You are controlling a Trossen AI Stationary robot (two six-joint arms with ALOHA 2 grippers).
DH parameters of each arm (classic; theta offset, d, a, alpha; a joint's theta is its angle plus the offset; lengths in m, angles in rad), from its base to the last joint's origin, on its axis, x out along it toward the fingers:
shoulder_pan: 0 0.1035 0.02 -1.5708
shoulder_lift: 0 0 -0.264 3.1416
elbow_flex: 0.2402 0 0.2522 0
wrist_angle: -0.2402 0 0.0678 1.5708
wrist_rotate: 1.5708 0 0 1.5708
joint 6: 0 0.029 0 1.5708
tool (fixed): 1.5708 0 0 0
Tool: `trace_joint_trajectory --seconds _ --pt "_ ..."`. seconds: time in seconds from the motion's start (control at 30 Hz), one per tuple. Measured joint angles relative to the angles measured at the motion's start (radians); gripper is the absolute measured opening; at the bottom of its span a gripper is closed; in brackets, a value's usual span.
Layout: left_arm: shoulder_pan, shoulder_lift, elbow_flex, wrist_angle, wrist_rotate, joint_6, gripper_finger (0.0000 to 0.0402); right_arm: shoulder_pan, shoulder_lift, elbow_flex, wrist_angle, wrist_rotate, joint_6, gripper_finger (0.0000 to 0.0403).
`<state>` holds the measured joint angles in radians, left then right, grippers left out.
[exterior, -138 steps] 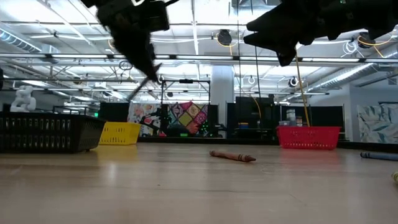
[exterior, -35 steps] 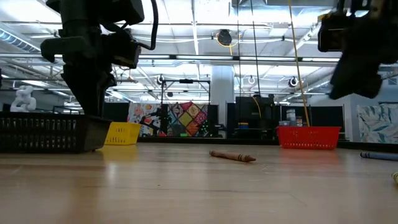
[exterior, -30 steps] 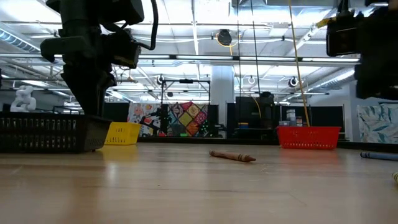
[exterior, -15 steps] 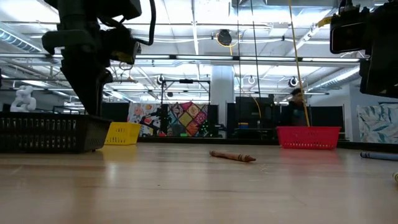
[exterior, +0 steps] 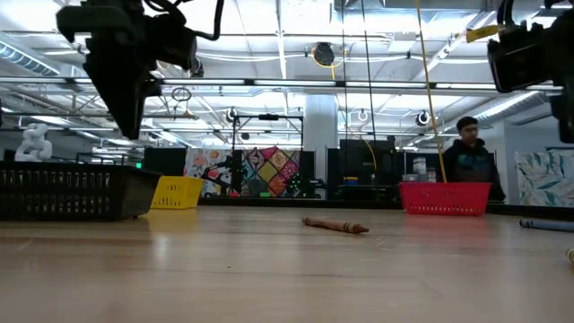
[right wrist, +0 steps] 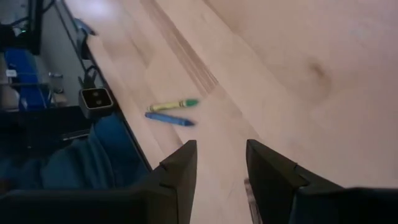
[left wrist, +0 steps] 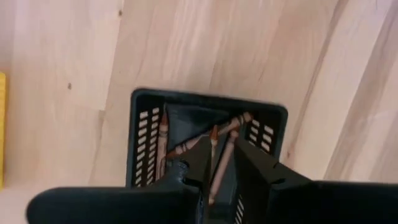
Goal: Sort crayons
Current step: Put the green crayon into the red bin
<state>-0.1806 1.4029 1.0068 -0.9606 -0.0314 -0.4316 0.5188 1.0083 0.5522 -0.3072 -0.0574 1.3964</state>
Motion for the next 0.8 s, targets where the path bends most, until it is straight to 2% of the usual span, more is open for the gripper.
trace_joint_trajectory --seconds 0.27,0.5,0.8 --pt "-0.036 0.0 0.005 -0.058 0.0 0.0 0.0063 0.095 0.0 0.0 -0.01 0.008 0.172 0.0126" --pt "-0.039 0.0 0.005 -0.056 0.0 0.001 0.0063 0.24 0.0 0.0 -0.028 0.005 0.386 0.0126" --pt "-0.039 0.0 0.005 -0.056 0.0 0.0 0.0063 0.387 0.003 0.0 -0.265 0.005 0.686 0.0125"
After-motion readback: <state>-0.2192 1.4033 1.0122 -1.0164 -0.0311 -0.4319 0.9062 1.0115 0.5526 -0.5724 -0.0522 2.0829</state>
